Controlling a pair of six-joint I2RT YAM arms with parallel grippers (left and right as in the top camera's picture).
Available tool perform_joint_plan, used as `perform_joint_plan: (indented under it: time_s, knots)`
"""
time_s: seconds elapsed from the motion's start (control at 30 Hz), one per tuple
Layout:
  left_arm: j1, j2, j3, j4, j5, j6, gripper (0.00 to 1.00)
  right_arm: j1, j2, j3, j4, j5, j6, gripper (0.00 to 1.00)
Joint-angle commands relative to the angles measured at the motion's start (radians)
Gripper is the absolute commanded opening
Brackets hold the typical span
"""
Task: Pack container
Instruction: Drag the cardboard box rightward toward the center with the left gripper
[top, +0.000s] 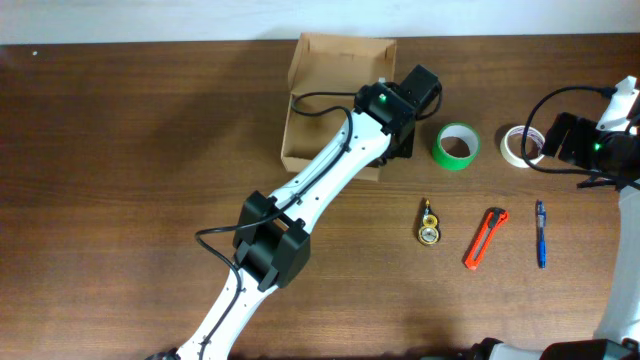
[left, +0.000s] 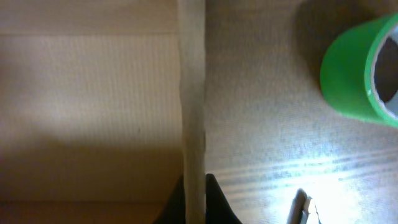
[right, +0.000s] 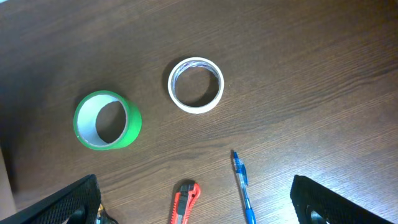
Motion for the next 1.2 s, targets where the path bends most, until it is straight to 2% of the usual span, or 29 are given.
perform_joint_plan:
  time_s: [0.0,0.3,0.8,0.9,0.97,1.13,1.17]
  knots:
    - [-0.012,0.004,0.021,-0.02,0.014,-0.048,0.02,-0.005,0.002,0.021,-0.004,-0.01,0.01,0.99]
    - [-0.014,0.006,0.021,-0.043,0.045,-0.087,0.01,-0.005,0.002,0.021,-0.004,-0.011,0.014,0.99]
    - [-0.014,0.084,0.021,-0.067,0.048,-0.086,0.02,-0.005,0.002,0.021,-0.003,-0.014,0.014,0.99]
    - [-0.014,0.085,0.021,-0.063,0.04,-0.079,0.18,-0.005,0.002,0.021,-0.003,-0.014,0.014,0.99]
    - [-0.014,0.085,0.021,-0.061,0.036,-0.074,0.35,-0.005,0.002,0.021,-0.002,-0.014,0.014,0.99]
    - [-0.015,0.085,0.025,-0.045,0.016,-0.056,0.87,-0.005,0.002,0.021,0.002,-0.014,0.014,0.99]
    - [-0.016,0.085,0.029,-0.047,-0.001,-0.052,1.0,-0.005,0.002,0.021,0.002,-0.014,0.014,0.99]
